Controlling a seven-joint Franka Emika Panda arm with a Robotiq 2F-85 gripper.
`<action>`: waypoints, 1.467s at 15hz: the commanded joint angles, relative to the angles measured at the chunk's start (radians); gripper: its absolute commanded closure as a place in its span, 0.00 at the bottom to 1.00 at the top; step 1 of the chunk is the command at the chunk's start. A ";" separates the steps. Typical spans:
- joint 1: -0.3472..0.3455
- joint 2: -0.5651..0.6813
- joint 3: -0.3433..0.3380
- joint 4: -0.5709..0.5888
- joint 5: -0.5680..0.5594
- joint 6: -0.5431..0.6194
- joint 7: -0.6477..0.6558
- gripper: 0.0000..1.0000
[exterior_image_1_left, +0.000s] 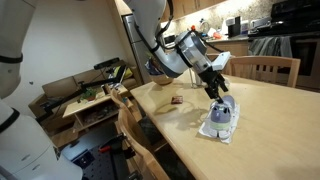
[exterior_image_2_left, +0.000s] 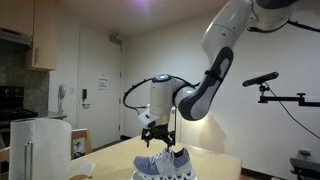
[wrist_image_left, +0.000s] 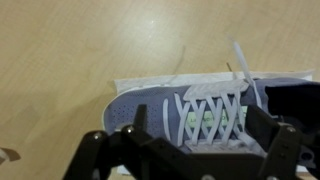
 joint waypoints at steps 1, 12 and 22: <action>0.001 0.009 0.008 0.025 0.036 -0.008 -0.028 0.00; 0.028 0.036 -0.025 0.053 0.043 -0.069 -0.025 0.00; 0.062 0.096 -0.064 0.147 0.013 -0.067 0.010 0.00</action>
